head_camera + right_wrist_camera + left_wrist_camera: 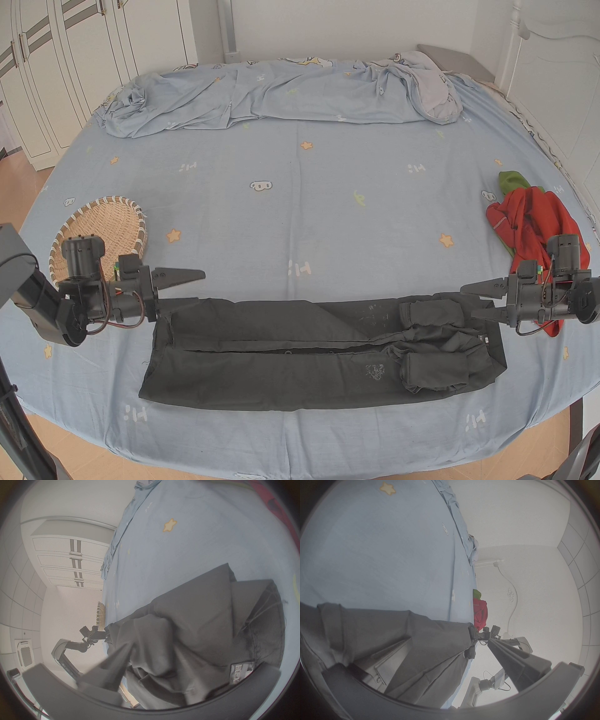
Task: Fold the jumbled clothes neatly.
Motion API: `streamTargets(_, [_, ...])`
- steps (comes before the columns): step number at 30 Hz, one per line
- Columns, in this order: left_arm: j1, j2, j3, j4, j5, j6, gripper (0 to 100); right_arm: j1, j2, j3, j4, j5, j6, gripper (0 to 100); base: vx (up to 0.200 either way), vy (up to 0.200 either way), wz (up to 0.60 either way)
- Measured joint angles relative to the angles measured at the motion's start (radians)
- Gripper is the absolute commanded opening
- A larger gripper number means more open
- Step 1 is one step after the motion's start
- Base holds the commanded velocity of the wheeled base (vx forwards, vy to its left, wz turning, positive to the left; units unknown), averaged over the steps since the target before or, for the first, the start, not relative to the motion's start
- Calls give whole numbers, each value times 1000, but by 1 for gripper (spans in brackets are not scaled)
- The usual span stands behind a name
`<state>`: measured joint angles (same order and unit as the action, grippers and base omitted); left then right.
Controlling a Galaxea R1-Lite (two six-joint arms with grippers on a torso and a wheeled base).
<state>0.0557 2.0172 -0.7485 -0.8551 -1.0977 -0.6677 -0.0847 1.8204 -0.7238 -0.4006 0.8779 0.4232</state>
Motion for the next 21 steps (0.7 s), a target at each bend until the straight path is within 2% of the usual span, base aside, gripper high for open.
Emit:
streamTargets(3, [-16,-61,-12,-1,-6,-59,100,-2,-53,-17,25,3,7,100,0,0,0])
streamTargets(8, [-97,-102,-89,-10,-14,-161,100,31,-87,-86,40,12,36,100,0,0,0])
streamTargets(15, [-216,4,-213,-62,-15,-207,100,57,-37,-170,45,10,47,100,0,0,0])
streamTargets(18, [-263,81,-279,-81,-15,-235,100,30,3,-194,44,10,18,100,0,0,0])
streamTargets(21, [-303,153,-341,-98,-16,-265,100,-12,46,-210,43,10,-56,100,0,0,0])
